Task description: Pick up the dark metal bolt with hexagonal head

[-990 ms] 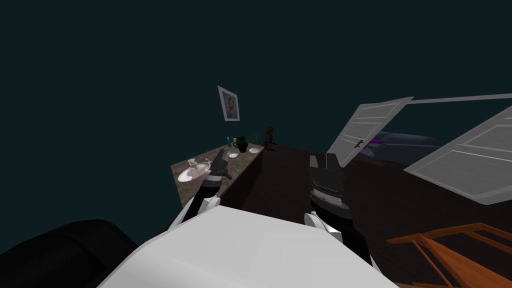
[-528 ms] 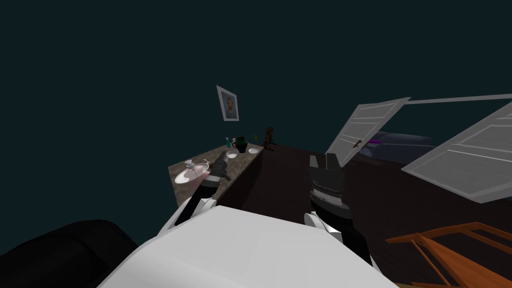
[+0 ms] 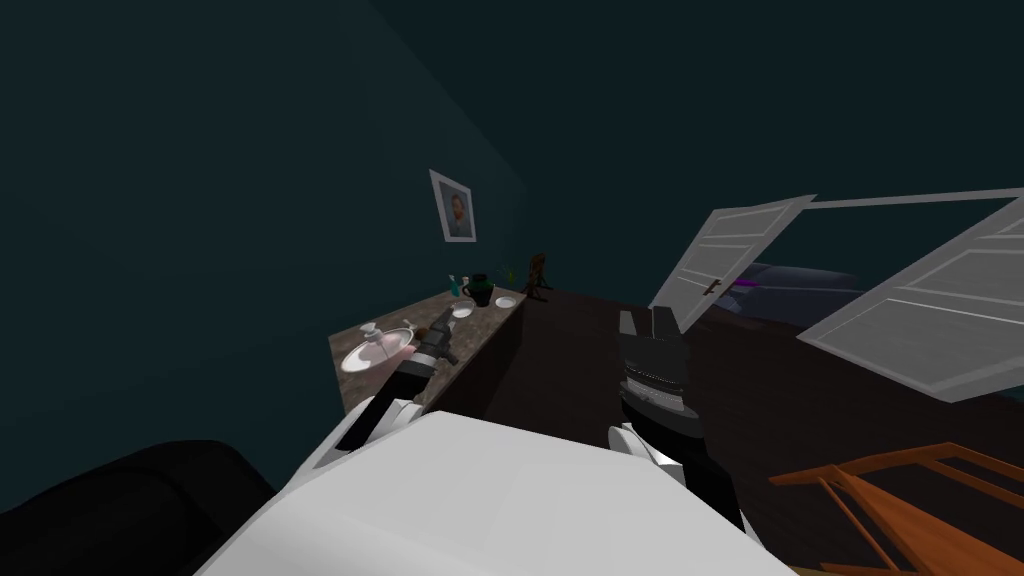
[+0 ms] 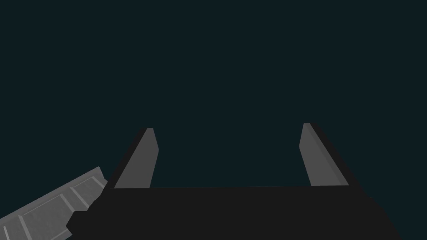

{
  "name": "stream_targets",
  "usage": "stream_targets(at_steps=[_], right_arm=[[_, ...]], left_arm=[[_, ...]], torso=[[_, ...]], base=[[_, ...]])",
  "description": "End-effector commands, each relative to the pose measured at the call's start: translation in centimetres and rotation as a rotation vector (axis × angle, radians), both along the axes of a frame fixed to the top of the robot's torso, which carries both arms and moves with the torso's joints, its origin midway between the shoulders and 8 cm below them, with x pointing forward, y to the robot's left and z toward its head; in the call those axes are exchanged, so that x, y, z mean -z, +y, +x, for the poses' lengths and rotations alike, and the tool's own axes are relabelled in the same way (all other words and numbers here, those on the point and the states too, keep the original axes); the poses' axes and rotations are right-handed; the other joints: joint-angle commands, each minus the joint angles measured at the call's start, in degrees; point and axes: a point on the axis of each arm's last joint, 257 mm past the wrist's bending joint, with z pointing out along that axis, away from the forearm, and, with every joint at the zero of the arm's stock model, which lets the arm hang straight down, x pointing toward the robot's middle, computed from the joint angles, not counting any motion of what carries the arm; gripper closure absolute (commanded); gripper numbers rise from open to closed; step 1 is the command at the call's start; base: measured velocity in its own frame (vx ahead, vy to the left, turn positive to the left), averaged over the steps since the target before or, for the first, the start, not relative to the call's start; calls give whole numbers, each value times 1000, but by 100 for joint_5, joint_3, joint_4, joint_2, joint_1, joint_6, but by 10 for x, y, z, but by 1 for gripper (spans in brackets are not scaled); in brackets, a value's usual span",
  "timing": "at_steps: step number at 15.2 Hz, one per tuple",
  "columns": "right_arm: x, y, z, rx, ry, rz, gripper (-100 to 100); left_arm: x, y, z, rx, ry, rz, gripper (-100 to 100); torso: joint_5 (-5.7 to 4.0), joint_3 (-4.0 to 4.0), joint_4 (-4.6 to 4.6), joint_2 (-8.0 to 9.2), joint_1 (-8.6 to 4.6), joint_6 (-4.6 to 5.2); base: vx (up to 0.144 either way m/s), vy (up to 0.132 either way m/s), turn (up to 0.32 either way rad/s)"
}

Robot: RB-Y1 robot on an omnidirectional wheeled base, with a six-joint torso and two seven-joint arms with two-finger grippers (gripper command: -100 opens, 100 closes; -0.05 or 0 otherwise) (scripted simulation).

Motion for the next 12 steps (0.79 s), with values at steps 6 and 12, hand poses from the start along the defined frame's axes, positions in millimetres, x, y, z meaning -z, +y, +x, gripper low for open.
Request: stream_targets(at_steps=[6, 12], right_arm=[[0, 0, 0, 0, 0, 0, 0], [0, 0, 0, 0, 0, 0, 0]], left_arm=[[32, 14, 2, -27, 149, 22, -100], [60, 28, -2, -52, 270, 36, -100]], torso=[[0, -1, 0, -2, 0, 1], [0, -3, -1, -6, 1, 0]], base=[[25, -8, -18], [30, -7, -17]])
